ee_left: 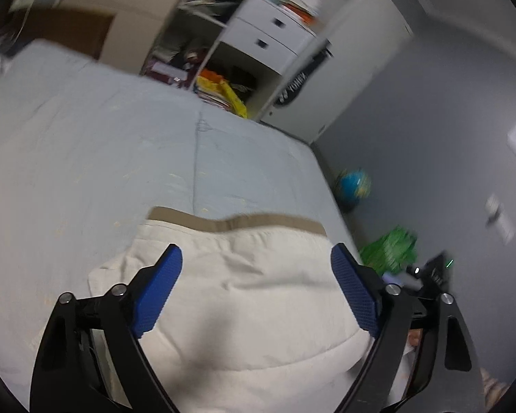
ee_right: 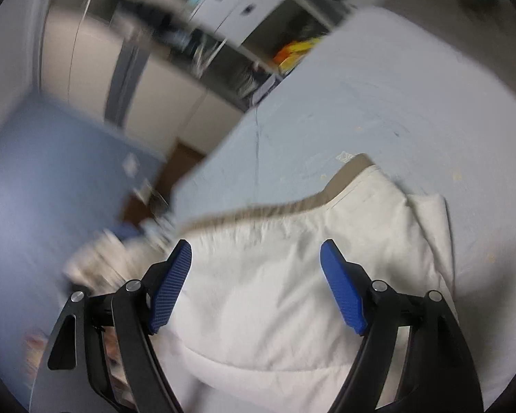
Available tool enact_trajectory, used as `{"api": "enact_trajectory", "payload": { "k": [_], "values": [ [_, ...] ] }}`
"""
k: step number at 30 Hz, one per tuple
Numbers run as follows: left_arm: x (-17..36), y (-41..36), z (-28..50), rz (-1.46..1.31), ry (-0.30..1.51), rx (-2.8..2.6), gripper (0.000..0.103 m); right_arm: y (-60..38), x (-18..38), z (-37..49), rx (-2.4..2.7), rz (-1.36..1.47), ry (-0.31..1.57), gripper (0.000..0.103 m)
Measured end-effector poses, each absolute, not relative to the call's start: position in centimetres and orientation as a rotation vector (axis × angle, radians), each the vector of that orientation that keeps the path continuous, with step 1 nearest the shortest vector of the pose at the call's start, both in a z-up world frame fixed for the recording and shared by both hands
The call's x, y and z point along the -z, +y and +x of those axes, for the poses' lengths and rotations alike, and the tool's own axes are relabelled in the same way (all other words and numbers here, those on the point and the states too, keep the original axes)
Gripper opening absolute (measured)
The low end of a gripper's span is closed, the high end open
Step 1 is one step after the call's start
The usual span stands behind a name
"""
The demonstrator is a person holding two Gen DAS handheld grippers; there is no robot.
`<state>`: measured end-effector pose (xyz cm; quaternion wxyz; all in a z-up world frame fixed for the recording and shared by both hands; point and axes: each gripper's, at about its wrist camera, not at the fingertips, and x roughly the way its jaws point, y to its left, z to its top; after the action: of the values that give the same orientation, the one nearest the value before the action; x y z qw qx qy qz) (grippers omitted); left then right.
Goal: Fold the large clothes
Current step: 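Lift the held hem with both grippers and fold it over the hood, then press the folded hem flat onto the jacket with both grippers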
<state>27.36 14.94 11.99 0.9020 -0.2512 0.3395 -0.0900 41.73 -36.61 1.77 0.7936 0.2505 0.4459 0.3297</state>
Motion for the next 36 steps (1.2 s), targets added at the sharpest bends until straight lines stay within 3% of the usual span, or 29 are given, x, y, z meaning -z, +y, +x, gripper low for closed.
{"api": "enact_trajectory", "payload": {
  "k": [9,13,18,30,36],
  "values": [
    [-9.0,2.0,29.8,-0.183,0.757,0.131,0.078,-27.3,-3.7,36.1,-0.688,0.112,0.831,0.074],
    [-6.5,0.4,31.6,-0.19,0.783,0.088,0.078,-24.8,-2.7,36.6,-0.633,0.072,0.837,0.074],
    [-3.6,0.0,34.3,-0.171,0.854,0.001,0.069,-22.0,0.6,39.3,-0.554,0.023,0.901,0.074],
    [2.4,1.5,38.2,-0.134,0.981,-0.01,0.084,-19.2,6.9,42.9,-0.503,-0.114,0.987,0.087],
    [4.4,1.7,38.6,-0.154,0.957,-0.003,0.084,-18.4,8.7,43.9,-0.498,-0.137,1.016,0.092]
  ]
}}
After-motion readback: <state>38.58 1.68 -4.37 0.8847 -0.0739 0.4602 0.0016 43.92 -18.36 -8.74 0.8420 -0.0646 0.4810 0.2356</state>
